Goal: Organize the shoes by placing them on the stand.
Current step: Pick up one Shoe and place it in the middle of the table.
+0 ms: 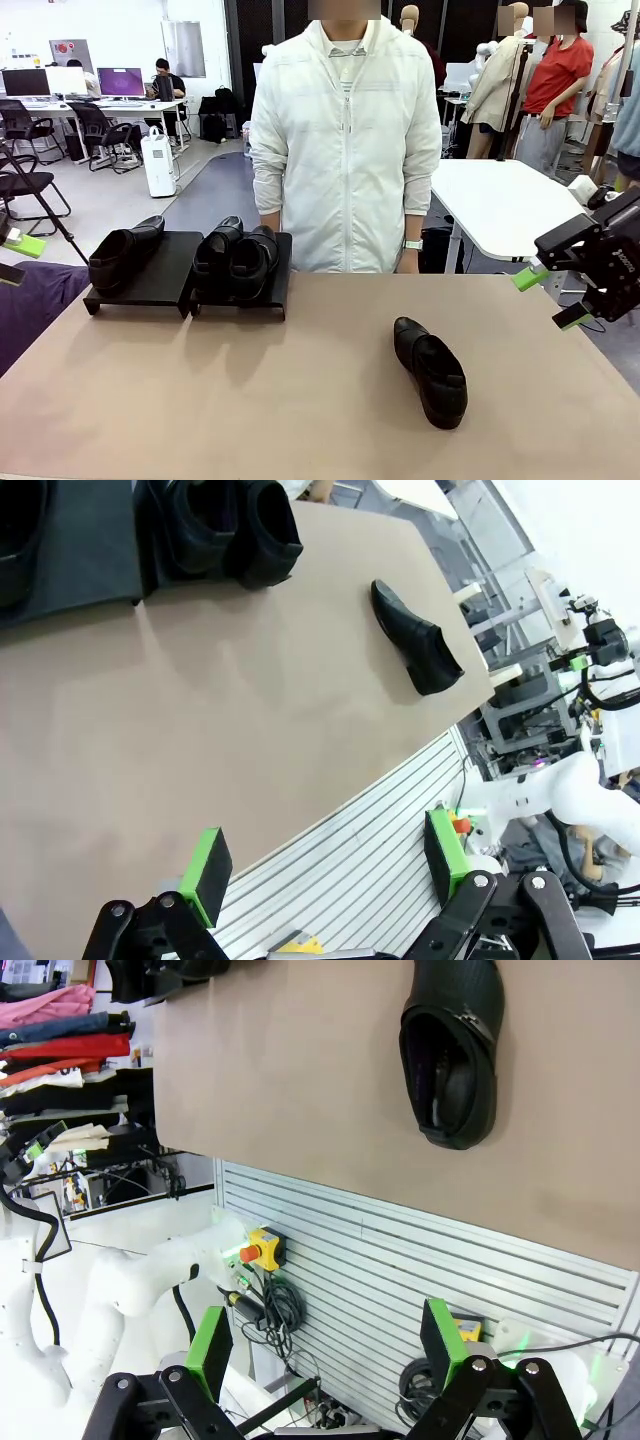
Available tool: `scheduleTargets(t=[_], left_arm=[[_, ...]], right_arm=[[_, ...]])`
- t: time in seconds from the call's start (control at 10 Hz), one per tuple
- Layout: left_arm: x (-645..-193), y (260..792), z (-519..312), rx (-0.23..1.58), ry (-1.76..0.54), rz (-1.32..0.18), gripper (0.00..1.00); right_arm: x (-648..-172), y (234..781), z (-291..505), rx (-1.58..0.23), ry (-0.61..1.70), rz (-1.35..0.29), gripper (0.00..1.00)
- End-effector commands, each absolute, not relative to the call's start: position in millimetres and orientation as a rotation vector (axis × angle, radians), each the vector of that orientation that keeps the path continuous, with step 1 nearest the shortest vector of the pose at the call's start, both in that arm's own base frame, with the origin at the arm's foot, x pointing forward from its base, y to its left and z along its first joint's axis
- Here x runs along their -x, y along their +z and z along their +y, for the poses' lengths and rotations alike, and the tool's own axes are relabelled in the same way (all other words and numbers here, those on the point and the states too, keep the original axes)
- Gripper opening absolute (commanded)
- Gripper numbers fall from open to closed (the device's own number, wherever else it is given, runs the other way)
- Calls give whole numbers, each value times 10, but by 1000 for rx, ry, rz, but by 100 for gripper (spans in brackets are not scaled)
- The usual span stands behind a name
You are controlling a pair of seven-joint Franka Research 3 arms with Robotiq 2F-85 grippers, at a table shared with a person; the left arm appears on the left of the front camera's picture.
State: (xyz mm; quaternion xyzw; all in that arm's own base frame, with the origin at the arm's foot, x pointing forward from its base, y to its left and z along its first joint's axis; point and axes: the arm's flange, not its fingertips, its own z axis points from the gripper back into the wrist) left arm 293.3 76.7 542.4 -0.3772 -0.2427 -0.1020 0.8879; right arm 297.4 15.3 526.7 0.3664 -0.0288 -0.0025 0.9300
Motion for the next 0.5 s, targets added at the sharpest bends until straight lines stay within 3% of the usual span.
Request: scheduleTargets(t=[0.0,0.1,0.2,0.3,0.4], left_arm=[[-2937,5399,746,794,-205,-523,100],[-2937,5399,746,794,-205,-523,100],[-2937,5399,746,794,-205,-523,100],[-2937,5399,746,794,-205,-523,100],[-2937,5399,746,794,-205,-523,100]], right_arm=[[-2994,5292,132,-769,15,-64,100],[-2974,5267,153,-750,-5,-59,100],[-3200,5231,692,-582,62,-28,100],[-3583,5111,1261,-339,70,-95,100],[-3868,4996,1577,-232,54,-157,100]])
